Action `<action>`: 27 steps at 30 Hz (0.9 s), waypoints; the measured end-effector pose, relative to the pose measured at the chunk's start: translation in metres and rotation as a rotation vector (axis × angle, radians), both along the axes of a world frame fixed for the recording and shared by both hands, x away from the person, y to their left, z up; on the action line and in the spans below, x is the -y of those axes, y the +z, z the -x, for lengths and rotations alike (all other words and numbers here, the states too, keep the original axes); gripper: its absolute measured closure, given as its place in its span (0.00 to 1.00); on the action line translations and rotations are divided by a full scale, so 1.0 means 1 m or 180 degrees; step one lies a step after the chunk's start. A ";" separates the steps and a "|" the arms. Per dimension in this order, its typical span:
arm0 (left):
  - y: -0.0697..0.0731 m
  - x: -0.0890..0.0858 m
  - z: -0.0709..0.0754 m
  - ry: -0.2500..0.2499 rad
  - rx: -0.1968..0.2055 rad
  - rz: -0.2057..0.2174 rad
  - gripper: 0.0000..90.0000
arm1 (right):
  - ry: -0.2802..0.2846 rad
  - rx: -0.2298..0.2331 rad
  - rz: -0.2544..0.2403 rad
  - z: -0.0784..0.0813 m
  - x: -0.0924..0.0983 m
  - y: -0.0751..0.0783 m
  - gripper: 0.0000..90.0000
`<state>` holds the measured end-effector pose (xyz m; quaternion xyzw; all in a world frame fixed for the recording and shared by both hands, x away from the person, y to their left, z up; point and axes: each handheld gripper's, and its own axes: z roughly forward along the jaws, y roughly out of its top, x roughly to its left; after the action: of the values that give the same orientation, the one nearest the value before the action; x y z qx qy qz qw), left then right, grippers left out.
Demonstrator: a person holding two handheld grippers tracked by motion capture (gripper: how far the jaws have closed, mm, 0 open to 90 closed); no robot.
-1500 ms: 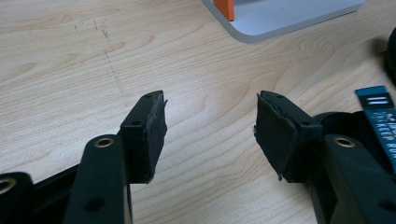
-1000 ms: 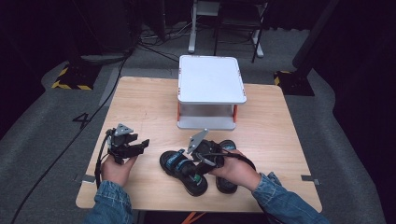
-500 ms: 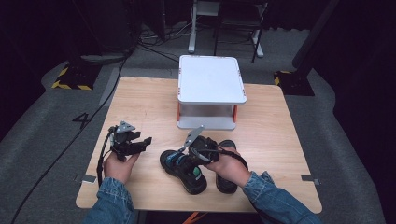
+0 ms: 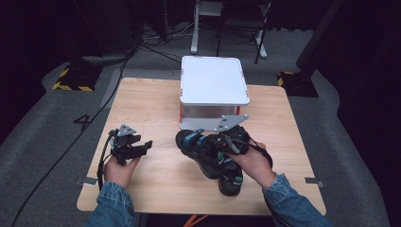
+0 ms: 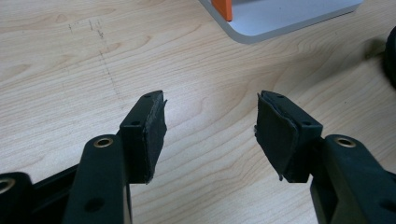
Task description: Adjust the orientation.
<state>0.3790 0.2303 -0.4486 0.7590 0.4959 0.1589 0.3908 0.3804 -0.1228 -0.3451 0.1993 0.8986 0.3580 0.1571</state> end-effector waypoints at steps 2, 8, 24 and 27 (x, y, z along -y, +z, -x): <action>-0.001 -0.001 0.001 -0.0002 -0.0008 -0.0008 0.48 | -0.0108 0.0047 -0.0054 0.002 0.014 0.005 0.90; -0.001 -0.002 0.002 0.0017 -0.0032 -0.0020 0.48 | -0.0456 0.0041 -0.0319 0.006 0.060 0.010 0.90; -0.001 -0.001 0.000 0.0003 -0.0026 0.0005 0.47 | -0.1506 -0.0022 0.0076 -0.006 0.152 -0.015 0.90; -0.001 0.000 0.000 -0.0003 -0.0025 -0.0004 0.47 | -0.1593 -0.0112 0.0214 -0.010 0.158 -0.030 0.90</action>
<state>0.3785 0.2304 -0.4496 0.7601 0.4970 0.1559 0.3884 0.3905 -0.2805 -0.3751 0.4164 0.8352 0.2744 0.2317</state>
